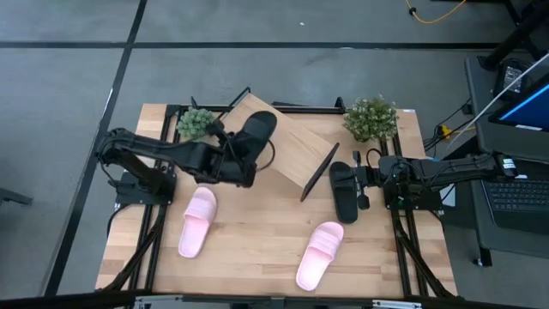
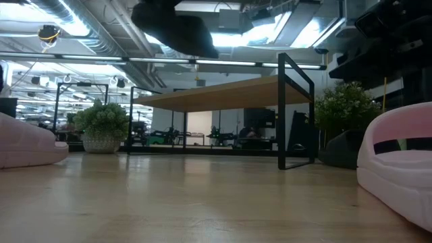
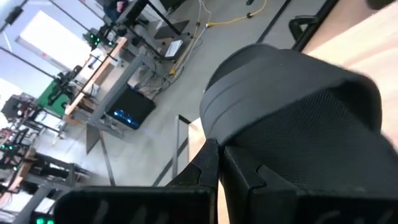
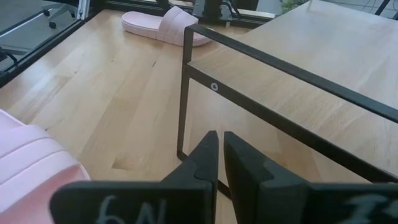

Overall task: Pick and place slides into the shelf
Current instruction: Put the left black slide on the shelf

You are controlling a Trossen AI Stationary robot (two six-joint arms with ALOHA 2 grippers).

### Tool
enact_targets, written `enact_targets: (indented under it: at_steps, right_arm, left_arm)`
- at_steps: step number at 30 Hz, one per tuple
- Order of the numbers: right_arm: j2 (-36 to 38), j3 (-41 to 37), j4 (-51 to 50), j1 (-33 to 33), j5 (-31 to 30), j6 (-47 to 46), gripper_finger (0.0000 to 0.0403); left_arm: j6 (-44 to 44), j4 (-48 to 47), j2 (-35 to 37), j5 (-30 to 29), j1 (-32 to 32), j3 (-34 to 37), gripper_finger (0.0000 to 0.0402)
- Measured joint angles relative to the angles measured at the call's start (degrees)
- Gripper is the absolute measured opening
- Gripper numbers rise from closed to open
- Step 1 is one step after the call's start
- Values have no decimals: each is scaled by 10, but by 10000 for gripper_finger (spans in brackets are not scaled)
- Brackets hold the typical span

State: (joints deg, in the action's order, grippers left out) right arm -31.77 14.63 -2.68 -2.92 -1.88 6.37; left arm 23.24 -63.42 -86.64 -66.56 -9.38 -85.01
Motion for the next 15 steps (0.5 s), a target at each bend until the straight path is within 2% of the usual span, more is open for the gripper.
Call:
enact_targets:
  at_steps: [5, 11, 15]
  right_arm:
    - [0, 0, 0, 0, 0, 0, 29]
    - [0, 0, 0, 0, 0, 1, 29]
    - [0, 0, 1, 0, 0, 0, 29]
  left_arm:
    - [-47, 28, 26, 33, 23, 0, 0]
    - [-186, 147, 35, 98, 56, 0, 0]
    - [-239, 194, 36, 157, 90, 0, 0]
